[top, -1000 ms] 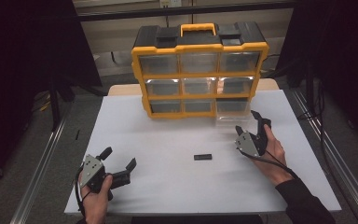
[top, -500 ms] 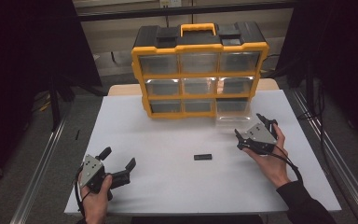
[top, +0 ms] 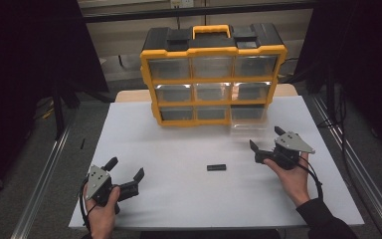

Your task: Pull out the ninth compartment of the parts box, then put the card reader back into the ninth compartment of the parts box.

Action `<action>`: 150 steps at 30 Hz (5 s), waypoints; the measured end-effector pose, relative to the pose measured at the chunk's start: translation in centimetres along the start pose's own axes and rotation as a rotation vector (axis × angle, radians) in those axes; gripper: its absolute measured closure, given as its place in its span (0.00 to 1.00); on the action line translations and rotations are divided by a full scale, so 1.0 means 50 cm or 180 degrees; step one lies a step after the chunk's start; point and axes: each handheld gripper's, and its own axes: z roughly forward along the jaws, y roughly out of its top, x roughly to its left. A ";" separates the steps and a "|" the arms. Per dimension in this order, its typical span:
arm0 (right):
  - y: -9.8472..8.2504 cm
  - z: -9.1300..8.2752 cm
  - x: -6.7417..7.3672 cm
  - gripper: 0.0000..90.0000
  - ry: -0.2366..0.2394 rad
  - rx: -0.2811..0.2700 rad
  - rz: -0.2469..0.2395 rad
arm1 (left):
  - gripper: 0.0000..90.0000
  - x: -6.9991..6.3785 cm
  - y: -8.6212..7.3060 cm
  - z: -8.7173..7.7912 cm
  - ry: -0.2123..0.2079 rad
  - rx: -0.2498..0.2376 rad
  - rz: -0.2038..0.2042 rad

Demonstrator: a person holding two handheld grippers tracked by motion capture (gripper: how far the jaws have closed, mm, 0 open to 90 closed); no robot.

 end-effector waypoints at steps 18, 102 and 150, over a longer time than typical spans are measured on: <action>-0.012 -0.053 -0.007 0.03 -0.0008 -0.0123 0.0288 | 0.02 -0.004 0.000 -0.001 -0.0042 -0.0024 -0.0022; -0.026 -0.137 0.046 0.03 0.0877 -0.0066 0.0194 | 0.02 -0.006 0.001 -0.010 -0.0069 -0.0150 -0.0054; 0.018 0.015 0.138 0.04 0.1935 0.1100 -0.0150 | 0.02 -0.007 -0.001 -0.005 -0.0108 -0.0092 -0.0037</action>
